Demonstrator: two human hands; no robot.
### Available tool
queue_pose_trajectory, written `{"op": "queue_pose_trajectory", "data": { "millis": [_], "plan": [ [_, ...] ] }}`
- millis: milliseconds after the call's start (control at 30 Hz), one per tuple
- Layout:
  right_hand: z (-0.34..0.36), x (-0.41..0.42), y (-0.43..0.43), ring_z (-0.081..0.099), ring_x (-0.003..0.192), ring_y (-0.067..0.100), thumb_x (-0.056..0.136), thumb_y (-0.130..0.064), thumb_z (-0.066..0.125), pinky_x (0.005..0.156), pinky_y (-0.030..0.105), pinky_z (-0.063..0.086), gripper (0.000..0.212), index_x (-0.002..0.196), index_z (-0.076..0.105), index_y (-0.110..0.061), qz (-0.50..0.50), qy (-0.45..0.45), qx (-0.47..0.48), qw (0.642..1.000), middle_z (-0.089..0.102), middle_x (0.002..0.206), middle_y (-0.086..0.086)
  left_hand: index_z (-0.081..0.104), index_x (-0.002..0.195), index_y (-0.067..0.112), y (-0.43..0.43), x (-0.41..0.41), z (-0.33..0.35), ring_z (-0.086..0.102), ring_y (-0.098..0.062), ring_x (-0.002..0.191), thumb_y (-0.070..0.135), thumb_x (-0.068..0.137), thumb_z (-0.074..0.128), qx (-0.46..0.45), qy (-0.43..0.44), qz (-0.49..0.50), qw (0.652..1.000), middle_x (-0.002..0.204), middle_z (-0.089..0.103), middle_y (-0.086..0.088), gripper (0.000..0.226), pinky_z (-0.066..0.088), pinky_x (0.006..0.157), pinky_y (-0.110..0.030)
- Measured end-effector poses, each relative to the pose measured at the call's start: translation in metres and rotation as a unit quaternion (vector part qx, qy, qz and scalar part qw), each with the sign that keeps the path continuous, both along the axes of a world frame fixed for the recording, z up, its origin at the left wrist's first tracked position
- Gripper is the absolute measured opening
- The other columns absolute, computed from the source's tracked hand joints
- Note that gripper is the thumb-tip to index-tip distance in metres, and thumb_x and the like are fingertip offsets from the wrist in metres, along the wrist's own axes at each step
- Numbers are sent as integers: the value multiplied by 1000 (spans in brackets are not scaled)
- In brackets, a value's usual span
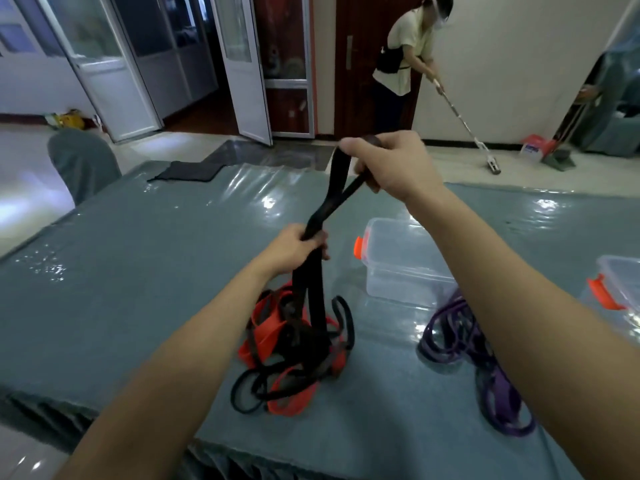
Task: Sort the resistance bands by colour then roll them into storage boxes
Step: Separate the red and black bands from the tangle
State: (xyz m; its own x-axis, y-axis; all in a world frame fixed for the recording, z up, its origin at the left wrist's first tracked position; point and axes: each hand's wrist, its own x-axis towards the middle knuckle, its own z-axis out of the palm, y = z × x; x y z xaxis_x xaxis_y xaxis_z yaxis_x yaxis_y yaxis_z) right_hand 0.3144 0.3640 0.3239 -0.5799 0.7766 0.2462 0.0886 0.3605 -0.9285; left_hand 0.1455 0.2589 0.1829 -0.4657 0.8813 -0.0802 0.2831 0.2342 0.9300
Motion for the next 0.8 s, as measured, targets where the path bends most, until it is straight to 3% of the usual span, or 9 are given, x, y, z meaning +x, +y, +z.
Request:
{"op": "queue_pose_trajectory", "data": {
  "millis": [100,167,300,400,467,533,600,700,800],
  "plan": [
    [-40,22,33,77,75,20,95,-39,75,68,34,59,43,125,66,-10,-79,3,-109,991,74,107,9,68,101,1,4,-20,58,81,-26,78,-3,108,49,141,-10,167,976,89,78,-17,21,66,79,-37],
    [-75,25,38,79,93,24,96,-31,76,78,40,64,63,148,48,-11,-65,-54,-164,983,66,130,13,66,94,7,3,-33,103,74,-30,83,-7,98,50,167,165,228,945,80,70,-3,22,57,68,-32],
    [-90,12,12,62,129,15,91,-41,81,111,42,53,81,159,41,-22,-2,-8,-90,996,56,150,0,59,99,19,9,-36,140,63,-26,81,6,94,68,38,463,49,884,88,66,-4,17,57,71,-41],
    [-65,-8,-4,41,152,11,81,-73,77,122,39,38,111,167,26,-25,78,-32,-2,996,40,168,-5,49,104,22,9,-24,135,62,-31,83,4,89,67,-81,576,-47,812,89,64,-7,29,55,70,-51],
    [-56,-23,-10,51,144,15,77,-82,74,118,41,44,108,160,38,-22,129,-125,52,982,54,157,-2,44,108,22,9,-16,132,62,-28,79,3,85,69,-64,578,-50,812,88,63,-6,39,54,67,-49],
    [-55,-30,-10,73,109,17,91,-60,77,101,43,55,53,124,67,-20,177,-167,82,967,77,116,0,44,107,24,8,-14,129,61,-22,77,4,81,72,-5,561,-44,826,86,62,-1,44,52,65,-44],
    [-55,-31,-5,79,89,21,99,-33,76,92,52,62,21,110,71,-16,188,-144,71,969,78,101,7,51,108,24,2,-19,122,62,-11,79,12,81,85,58,480,-34,875,90,64,6,45,52,69,-32],
    [-38,-15,4,76,87,25,99,-19,76,73,42,68,8,106,74,-15,179,-118,73,974,76,99,9,68,118,25,-11,-34,80,72,-7,98,25,79,95,61,257,-71,962,108,75,7,48,59,90,-27],
    [-9,2,3,66,72,27,95,-17,81,64,39,61,18,105,74,-5,183,-110,93,972,72,94,21,67,139,31,-15,-27,-2,68,-5,121,38,80,95,-104,171,-153,968,132,73,10,65,53,114,-38]
  ]
}}
